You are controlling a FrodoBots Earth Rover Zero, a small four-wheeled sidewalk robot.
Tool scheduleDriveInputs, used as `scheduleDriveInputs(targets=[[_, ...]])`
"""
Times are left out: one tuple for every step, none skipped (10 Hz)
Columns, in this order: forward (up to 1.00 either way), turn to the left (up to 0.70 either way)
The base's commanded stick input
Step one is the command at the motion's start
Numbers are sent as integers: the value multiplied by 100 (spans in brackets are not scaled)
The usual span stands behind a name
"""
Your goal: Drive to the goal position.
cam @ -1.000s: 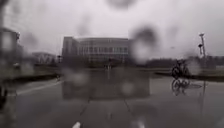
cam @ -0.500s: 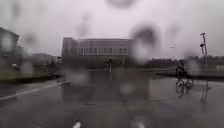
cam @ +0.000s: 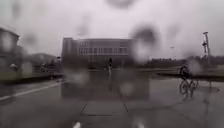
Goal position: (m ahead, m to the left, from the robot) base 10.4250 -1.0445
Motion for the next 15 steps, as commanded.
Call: scheduleDriveInputs(targets=[[70,15],[70,15],[70,15],[70,15],[70,15],[70,2],[70,1],[70,1],[70,1],[70,1],[70,1],[70,1],[70,1],[70,1],[70,1]])
